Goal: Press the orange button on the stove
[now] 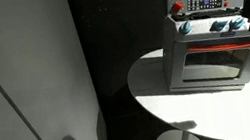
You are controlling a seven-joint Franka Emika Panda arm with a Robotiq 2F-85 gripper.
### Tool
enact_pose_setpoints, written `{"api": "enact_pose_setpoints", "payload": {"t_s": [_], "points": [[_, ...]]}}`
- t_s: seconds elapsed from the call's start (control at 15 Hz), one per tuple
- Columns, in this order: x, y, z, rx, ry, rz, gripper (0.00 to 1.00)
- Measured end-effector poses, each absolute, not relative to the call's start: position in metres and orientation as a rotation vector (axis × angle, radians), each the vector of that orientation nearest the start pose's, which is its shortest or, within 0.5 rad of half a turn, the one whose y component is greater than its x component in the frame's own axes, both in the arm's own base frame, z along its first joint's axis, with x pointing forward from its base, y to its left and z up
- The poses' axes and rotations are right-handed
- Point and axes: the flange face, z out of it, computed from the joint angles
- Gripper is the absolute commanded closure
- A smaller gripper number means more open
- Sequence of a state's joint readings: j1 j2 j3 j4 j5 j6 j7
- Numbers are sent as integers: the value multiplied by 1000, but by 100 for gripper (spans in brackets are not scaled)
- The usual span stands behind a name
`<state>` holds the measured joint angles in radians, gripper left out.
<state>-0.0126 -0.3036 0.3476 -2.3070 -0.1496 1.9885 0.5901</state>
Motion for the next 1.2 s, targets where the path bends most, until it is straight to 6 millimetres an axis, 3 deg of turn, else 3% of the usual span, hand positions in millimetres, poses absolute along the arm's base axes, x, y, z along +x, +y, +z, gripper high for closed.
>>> {"api": "enact_pose_setpoints", "payload": {"t_s": [0.67, 1.2], "points": [[436, 145, 464, -3327, 357, -149, 0], [471, 123, 522, -3213, 457, -360, 0]]}}
